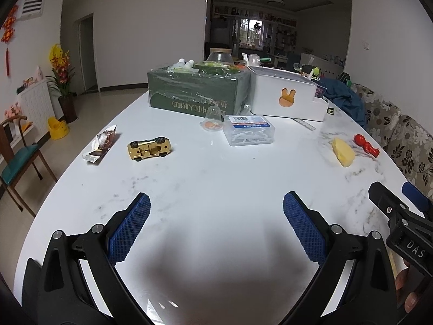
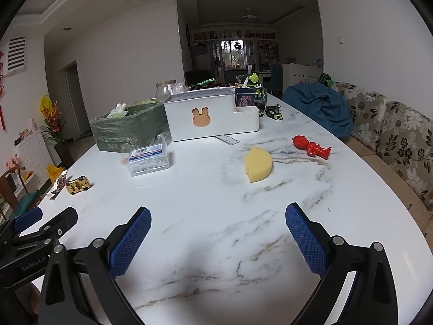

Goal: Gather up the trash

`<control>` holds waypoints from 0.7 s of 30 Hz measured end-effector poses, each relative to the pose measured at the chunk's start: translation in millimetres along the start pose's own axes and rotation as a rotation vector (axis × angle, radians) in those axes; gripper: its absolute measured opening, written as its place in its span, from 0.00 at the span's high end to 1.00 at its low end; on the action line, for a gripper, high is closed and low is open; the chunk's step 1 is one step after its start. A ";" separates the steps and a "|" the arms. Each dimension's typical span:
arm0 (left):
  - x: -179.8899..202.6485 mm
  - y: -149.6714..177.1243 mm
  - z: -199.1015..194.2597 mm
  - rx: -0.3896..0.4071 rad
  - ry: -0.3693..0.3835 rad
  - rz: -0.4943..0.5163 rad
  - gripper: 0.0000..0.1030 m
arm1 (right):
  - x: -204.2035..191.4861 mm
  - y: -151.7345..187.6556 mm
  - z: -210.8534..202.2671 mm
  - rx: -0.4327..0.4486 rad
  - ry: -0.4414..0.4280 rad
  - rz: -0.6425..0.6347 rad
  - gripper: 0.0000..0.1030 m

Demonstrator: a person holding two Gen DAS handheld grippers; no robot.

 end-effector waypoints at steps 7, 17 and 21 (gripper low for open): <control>-7.0 0.6 2.8 -0.017 0.008 -0.038 0.07 | 0.8 0.1 1.5 -0.007 -0.011 0.006 0.04; -2.4 1.4 0.2 0.016 0.017 -0.011 0.07 | -1.8 1.0 2.8 -0.016 -0.027 -0.011 0.04; 2.9 2.2 -3.0 0.032 -0.005 0.014 0.07 | -1.6 1.0 2.7 -0.015 -0.027 -0.009 0.04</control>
Point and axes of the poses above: each gripper's, at about its wrist camera, not at the fingertips, and z roughly the way its jaws point, x to its right, y to its underside, the point moved 1 cm from there along z, roughly the way its jaws point, and after that the axes turned 6 degrees about -y, right-handed, at the moved point
